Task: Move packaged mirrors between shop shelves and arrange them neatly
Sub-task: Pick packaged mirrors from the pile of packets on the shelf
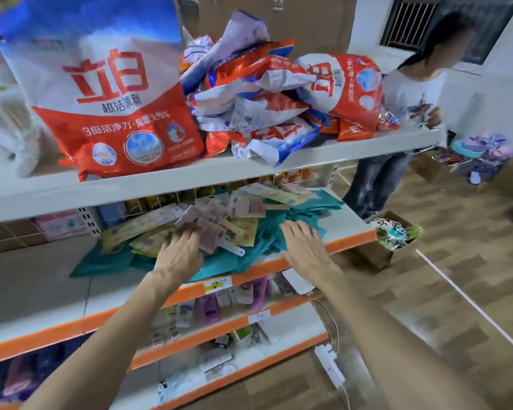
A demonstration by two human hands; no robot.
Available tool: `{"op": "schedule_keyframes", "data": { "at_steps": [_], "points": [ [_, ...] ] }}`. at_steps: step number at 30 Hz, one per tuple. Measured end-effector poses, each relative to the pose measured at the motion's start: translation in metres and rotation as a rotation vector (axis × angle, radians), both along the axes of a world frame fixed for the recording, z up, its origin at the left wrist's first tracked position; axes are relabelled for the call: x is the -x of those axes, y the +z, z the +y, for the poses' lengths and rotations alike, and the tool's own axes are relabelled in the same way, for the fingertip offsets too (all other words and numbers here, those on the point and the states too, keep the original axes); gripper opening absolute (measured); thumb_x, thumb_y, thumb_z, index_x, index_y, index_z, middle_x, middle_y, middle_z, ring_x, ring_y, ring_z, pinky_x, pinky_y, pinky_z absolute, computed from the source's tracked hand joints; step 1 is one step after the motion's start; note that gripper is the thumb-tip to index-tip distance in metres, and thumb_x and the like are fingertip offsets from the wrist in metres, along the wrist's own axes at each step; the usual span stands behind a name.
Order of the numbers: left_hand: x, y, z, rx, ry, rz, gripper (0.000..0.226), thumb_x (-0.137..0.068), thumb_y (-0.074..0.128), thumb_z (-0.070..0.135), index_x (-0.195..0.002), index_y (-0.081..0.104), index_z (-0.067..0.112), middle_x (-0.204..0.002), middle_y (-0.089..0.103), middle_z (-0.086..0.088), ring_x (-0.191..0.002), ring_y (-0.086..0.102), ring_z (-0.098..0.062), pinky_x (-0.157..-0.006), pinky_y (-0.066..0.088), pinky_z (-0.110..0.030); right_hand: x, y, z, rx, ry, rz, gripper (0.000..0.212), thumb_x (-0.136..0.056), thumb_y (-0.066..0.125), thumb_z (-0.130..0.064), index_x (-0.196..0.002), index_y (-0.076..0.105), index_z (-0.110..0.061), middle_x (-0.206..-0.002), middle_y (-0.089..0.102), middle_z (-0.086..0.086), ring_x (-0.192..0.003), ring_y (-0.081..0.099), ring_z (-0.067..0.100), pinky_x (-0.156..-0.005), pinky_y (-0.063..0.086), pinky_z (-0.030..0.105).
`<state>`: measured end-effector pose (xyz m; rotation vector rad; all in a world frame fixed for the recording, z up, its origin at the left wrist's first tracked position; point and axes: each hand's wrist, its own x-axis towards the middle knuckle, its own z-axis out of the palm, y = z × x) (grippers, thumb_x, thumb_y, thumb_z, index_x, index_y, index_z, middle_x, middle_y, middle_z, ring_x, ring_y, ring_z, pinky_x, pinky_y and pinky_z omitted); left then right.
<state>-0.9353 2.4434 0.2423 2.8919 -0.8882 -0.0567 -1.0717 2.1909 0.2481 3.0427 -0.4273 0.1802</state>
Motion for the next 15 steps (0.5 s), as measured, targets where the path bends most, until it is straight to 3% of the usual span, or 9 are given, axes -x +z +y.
{"op": "schedule_keyframes", "data": {
  "at_steps": [9,15],
  "points": [
    [-0.015,0.0,-0.003,0.044,0.249,0.028,0.05,-0.089,0.055,0.021,-0.136,0.042,0.01,-0.135,0.047,-0.014,-0.114,0.053,-0.037,-0.086,0.051,-0.047,-0.077,-0.006,-0.032,0.018,0.109,0.03,0.065,-0.087,0.065,-0.037,-0.14,0.042,-0.008,-0.138,0.051,0.011,-0.13,0.042,0.031,-0.106,0.035,0.041],
    [-0.03,-0.01,-0.015,0.118,0.236,-0.023,0.038,-0.087,0.06,0.016,-0.122,0.053,0.003,-0.122,0.052,-0.018,-0.112,0.051,-0.038,-0.076,0.051,-0.051,-0.11,-0.022,-0.041,-0.065,0.17,-0.056,0.072,-0.053,0.09,-0.02,-0.115,0.064,0.005,-0.107,0.067,0.021,-0.099,0.064,0.039,-0.078,0.056,0.048]
  ]
}}
